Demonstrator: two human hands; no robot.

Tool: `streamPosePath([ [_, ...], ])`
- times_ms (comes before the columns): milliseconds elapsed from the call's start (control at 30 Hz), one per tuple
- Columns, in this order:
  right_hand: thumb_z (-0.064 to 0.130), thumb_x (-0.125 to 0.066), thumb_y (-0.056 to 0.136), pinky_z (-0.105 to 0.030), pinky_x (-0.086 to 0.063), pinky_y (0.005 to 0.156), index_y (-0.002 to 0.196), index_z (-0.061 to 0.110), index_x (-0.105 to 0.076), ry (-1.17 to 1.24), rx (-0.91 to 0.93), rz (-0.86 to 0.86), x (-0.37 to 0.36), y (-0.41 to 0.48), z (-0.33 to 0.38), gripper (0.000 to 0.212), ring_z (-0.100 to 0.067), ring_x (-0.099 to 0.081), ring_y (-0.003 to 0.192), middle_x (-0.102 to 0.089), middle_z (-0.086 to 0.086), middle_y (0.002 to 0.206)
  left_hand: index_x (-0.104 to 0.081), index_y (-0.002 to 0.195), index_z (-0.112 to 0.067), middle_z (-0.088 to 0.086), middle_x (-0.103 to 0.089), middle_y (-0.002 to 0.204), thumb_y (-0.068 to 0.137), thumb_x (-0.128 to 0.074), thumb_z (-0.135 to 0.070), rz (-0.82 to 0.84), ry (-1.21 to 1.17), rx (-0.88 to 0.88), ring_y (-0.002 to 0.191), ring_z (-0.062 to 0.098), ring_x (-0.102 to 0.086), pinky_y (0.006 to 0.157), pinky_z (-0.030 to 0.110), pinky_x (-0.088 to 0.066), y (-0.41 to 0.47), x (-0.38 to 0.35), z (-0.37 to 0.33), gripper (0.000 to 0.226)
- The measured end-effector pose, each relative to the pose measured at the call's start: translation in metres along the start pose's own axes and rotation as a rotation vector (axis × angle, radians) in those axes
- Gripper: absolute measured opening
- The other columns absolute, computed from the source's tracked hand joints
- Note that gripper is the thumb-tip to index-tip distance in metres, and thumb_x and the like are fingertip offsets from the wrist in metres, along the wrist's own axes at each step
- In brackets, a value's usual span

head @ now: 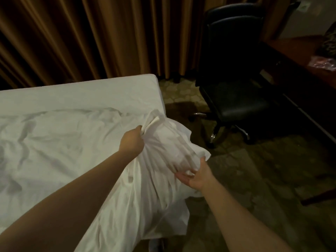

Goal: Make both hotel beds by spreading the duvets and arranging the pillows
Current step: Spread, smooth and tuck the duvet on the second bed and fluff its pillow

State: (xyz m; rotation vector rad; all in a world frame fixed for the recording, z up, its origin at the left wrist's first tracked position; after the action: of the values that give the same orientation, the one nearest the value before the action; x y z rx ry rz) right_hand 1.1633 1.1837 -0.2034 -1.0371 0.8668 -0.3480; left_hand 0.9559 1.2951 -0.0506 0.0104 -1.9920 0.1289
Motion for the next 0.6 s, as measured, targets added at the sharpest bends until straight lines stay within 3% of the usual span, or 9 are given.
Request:
streamPosePath([
  [67,0.064,-0.042,0.091,-0.059,-0.051,0.076,0.141,0.017,-0.035,-0.041,-0.009,-0.089,0.0,0.02,0.008,0.069,-0.046,-0.051,0.112,-0.045,-0.023,0.133,-0.052,0.101,-0.005,0.019,-0.063,0.1,0.085,-0.046,0.001,0.02,-0.009,0.013,0.097,0.037,-0.058,0.071,0.031,-0.036,0.027,-0.001,0.012,0.018],
  [133,0.066,-0.037,0.092,-0.06,-0.051,0.078,0.142,0.018,-0.035,-0.118,-0.038,-0.176,0.004,0.034,0.013,0.07,-0.046,-0.047,0.117,-0.041,-0.02,0.14,-0.051,0.118,-0.003,0.02,-0.063,0.106,0.088,-0.044,-0.001,0.041,-0.013,0.037,0.102,0.038,-0.058,0.078,0.035,-0.04,0.046,-0.005,0.021,0.03],
  [200,0.073,-0.037,0.087,-0.064,-0.049,0.08,0.144,0.022,-0.03,-0.181,-0.095,-0.256,0.01,0.052,0.018,0.077,-0.047,-0.043,0.119,-0.035,-0.019,0.145,-0.046,0.127,-0.002,0.02,-0.062,0.11,0.092,-0.043,-0.005,0.056,0.038,0.05,0.103,0.037,-0.058,0.081,0.037,-0.042,0.061,-0.011,0.027,0.035],
  [300,0.086,-0.042,0.071,-0.068,-0.044,0.086,0.146,0.029,-0.022,-0.323,-0.158,-0.346,0.014,0.074,0.028,0.096,-0.049,-0.038,0.122,-0.028,-0.018,0.147,-0.046,0.12,-0.004,0.018,-0.063,0.102,0.089,-0.042,-0.001,0.06,0.093,0.076,0.095,0.037,-0.059,0.07,0.037,-0.041,0.083,-0.022,0.032,0.031],
  [333,0.087,-0.044,0.069,-0.064,-0.044,0.089,0.147,0.03,-0.018,-0.399,-0.129,-0.374,0.013,0.084,0.036,0.1,-0.046,-0.039,0.123,-0.027,-0.017,0.148,-0.045,0.116,-0.006,0.017,-0.062,0.097,0.088,-0.042,0.0,0.058,0.102,0.078,0.092,0.036,-0.06,0.067,0.036,-0.04,0.091,-0.025,0.031,0.029],
  [400,0.081,-0.036,0.078,-0.043,-0.05,0.092,0.149,0.032,-0.009,-0.452,-0.048,-0.358,0.006,0.103,0.054,0.091,-0.029,-0.047,0.117,-0.022,-0.011,0.154,-0.044,0.114,-0.01,0.012,-0.059,0.089,0.086,-0.044,0.001,0.06,0.105,0.112,0.087,0.035,-0.06,0.065,0.034,-0.038,0.105,-0.031,0.029,0.03],
  [433,0.073,-0.027,0.087,-0.031,-0.054,0.08,0.146,0.034,-0.01,-0.448,-0.059,-0.309,0.002,0.116,0.055,0.074,-0.019,-0.052,0.104,-0.022,-0.007,0.154,-0.043,0.114,-0.011,0.009,-0.057,0.085,0.085,-0.045,0.001,0.064,0.096,0.143,0.086,0.034,-0.06,0.064,0.034,-0.039,0.109,-0.033,0.029,0.032],
  [500,0.057,-0.022,0.096,-0.021,-0.052,0.058,0.139,0.037,-0.017,-0.497,-0.082,-0.24,-0.003,0.128,0.057,0.047,-0.013,-0.052,0.083,-0.029,-0.003,0.151,-0.046,0.117,-0.013,0.008,-0.059,0.087,0.083,-0.045,0.001,0.052,0.065,0.201,0.088,0.033,-0.061,0.066,0.034,-0.043,0.118,-0.035,0.03,0.038],
  [600,0.043,-0.035,0.1,-0.024,-0.051,0.053,0.144,0.016,-0.028,-0.516,-0.103,-0.212,0.006,0.137,0.058,0.052,-0.022,-0.054,0.074,-0.038,-0.018,0.147,-0.049,0.132,-0.014,0.012,-0.063,0.116,0.083,-0.045,0.0,-0.031,0.024,0.332,0.111,0.032,-0.057,0.087,0.034,-0.044,0.128,-0.025,0.043,0.051],
])
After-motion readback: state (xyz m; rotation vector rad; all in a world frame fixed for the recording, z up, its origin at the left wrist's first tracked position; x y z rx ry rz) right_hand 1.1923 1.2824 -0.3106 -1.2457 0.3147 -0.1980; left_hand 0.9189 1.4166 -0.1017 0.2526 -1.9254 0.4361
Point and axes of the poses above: each hand's wrist, its own y-axis towards the middle knuckle, its own x-axis out of the back of the hand, z = x × y, the point moved 10 cm from there along y, towards the middle knuckle
